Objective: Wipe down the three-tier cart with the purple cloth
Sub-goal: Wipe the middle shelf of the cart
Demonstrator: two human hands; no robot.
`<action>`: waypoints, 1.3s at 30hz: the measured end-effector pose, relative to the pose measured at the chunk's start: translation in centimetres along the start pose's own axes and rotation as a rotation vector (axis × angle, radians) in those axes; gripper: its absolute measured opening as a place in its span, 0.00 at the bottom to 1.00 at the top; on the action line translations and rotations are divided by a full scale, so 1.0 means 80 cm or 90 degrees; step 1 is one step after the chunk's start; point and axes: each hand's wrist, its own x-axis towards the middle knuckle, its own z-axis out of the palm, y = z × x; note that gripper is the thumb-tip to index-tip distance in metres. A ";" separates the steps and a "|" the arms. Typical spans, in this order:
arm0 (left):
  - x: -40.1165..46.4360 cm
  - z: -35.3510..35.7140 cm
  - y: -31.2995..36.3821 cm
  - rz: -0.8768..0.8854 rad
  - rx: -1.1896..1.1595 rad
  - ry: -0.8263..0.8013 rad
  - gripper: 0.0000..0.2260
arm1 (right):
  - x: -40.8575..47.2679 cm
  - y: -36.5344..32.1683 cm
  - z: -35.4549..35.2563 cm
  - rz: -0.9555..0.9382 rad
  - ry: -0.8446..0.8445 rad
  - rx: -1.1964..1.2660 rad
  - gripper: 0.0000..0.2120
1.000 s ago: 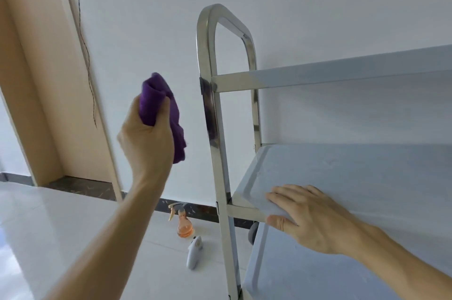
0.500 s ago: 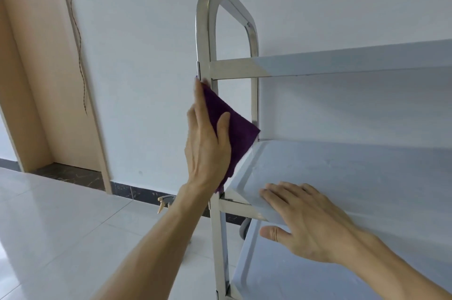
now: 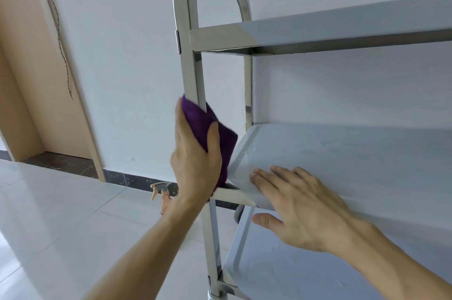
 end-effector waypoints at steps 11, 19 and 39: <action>0.077 -0.017 0.042 -0.009 -0.102 -0.019 0.23 | 0.000 0.001 0.004 -0.002 0.017 0.002 0.29; 0.005 -0.007 0.006 -0.016 -0.028 -0.042 0.28 | 0.000 -0.001 0.002 -0.002 0.037 0.000 0.29; 0.026 -0.092 0.050 0.121 0.247 -0.152 0.22 | -0.099 0.114 -0.028 0.124 -0.091 0.051 0.53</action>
